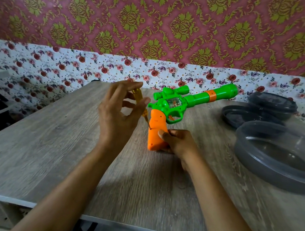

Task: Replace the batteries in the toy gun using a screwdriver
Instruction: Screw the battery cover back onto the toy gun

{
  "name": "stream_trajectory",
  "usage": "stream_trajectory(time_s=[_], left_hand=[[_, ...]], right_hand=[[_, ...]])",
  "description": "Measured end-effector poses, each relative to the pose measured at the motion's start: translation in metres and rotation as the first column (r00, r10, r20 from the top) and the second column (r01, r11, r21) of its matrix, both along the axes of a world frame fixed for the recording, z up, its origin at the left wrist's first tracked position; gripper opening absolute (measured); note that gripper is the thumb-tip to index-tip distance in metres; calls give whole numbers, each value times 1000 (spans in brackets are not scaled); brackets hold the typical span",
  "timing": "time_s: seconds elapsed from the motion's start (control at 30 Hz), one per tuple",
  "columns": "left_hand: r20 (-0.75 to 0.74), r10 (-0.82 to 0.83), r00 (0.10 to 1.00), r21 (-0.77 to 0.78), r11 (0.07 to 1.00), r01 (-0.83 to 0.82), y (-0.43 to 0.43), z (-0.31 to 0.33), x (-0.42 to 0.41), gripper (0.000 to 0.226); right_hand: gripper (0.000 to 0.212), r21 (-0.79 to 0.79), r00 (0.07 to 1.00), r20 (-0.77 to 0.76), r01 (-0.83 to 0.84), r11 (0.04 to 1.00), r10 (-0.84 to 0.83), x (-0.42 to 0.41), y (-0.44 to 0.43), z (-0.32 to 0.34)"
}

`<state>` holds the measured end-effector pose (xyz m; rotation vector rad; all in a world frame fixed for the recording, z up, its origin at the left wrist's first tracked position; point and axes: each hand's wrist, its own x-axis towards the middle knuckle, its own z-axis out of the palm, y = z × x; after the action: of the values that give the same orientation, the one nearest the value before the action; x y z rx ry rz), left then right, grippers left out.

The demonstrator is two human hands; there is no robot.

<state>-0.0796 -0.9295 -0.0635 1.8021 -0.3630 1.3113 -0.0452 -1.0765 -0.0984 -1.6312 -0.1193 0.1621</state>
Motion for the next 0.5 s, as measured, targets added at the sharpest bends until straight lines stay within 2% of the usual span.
stream_trajectory(time_s=[0.33,0.5], left_hand=[[-45,-29,999,32,999,31,1,-3,3,38],[-24,-31,999,10,999,32,-1,-1,0,34]], right_hand=[[30,-17,1000,3,19,1000,-19,0,-1,0],[16,47,1000,-11,26,999,-26,1,2,-1]])
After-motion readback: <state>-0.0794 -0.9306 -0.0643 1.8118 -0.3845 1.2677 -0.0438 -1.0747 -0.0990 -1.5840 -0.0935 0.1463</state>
